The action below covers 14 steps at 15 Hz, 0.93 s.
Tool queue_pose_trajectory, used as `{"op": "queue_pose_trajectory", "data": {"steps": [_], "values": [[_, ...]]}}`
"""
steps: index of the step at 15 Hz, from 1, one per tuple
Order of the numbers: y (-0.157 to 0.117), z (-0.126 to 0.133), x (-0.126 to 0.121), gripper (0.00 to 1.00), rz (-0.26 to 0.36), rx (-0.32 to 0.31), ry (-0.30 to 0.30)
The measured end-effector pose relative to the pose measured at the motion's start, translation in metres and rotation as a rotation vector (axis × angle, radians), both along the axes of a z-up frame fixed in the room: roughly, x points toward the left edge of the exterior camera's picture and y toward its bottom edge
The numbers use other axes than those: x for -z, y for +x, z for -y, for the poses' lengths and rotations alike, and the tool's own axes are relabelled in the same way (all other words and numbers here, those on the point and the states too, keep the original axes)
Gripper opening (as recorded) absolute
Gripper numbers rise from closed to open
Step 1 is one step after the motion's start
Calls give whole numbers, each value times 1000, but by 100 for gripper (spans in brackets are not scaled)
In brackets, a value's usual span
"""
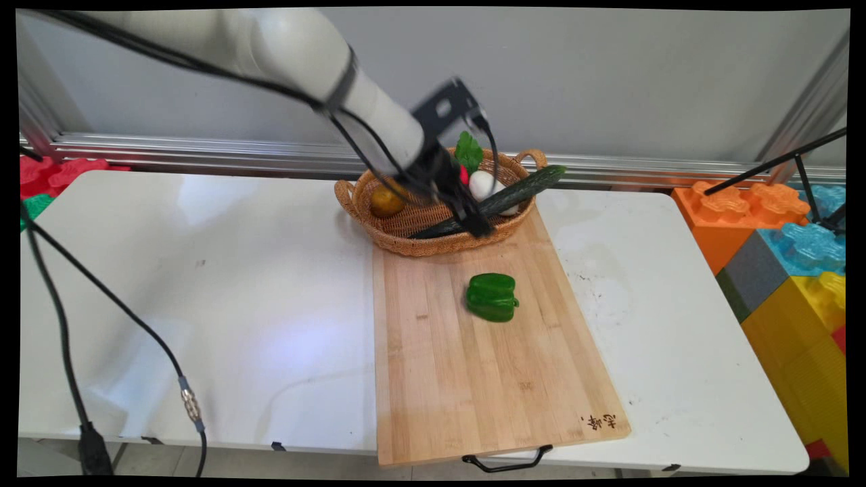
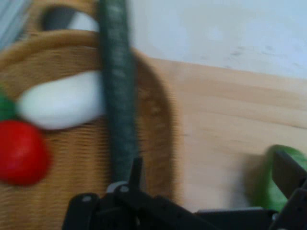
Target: Pick up the potato from the vegetable basket
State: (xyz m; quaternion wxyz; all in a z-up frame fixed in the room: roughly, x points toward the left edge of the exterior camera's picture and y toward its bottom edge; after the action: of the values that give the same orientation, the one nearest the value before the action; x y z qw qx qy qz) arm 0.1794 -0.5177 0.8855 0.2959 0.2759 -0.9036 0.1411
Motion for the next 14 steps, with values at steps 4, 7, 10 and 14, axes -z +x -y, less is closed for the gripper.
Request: {"op": "queue_pose_trajectory", "data": {"steps": [4, 7, 10, 14], "values": [[43, 18, -30, 100, 32, -125, -49], [69, 30, -39, 100, 51, -212, -58], [91, 42, -40, 100, 79, -302, -49], [111, 55, -26, 100, 103, -393, -3]]}}
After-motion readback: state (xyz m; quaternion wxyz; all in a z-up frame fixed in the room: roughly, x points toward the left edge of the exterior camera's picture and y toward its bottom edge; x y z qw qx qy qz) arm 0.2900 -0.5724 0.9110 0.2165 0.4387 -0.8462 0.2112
